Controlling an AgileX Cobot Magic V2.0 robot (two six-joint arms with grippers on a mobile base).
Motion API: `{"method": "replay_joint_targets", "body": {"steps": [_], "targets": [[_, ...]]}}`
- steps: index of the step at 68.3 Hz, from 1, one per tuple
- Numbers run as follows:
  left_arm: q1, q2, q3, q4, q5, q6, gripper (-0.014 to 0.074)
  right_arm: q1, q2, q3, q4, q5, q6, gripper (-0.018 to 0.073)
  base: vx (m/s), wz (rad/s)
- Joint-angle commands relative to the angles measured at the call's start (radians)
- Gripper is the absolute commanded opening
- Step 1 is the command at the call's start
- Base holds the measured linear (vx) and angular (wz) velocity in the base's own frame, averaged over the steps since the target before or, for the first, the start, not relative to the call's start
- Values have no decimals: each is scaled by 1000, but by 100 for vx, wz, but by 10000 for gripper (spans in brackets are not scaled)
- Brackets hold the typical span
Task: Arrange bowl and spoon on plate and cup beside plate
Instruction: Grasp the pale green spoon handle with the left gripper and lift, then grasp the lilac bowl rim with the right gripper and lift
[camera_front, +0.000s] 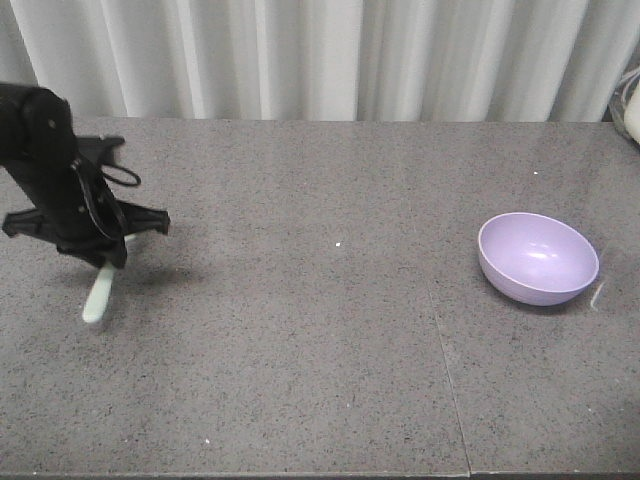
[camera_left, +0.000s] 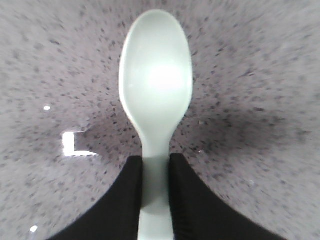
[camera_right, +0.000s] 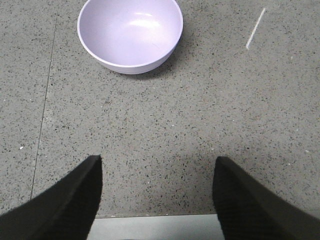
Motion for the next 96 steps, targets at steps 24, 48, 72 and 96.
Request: {"method": "replay_joint_targets", "body": {"steps": [24,48,72,96], "targets": [[-7,-388,-28,30,40,-8,-6,-2,2,-30,-4,-56,-6,473,0,0],[-7,-682,148,46,47,-5,-6,-2,2,-30,-4,-56,-6,473,0,0],[-7,-859,252,46,19,-9,-6,-2,14,-30,27,-102,13,473,0,0],[-7,-869,252,46,14,-9,-6,-9,257,-118,-66,-195,99,473,0,0]]}}
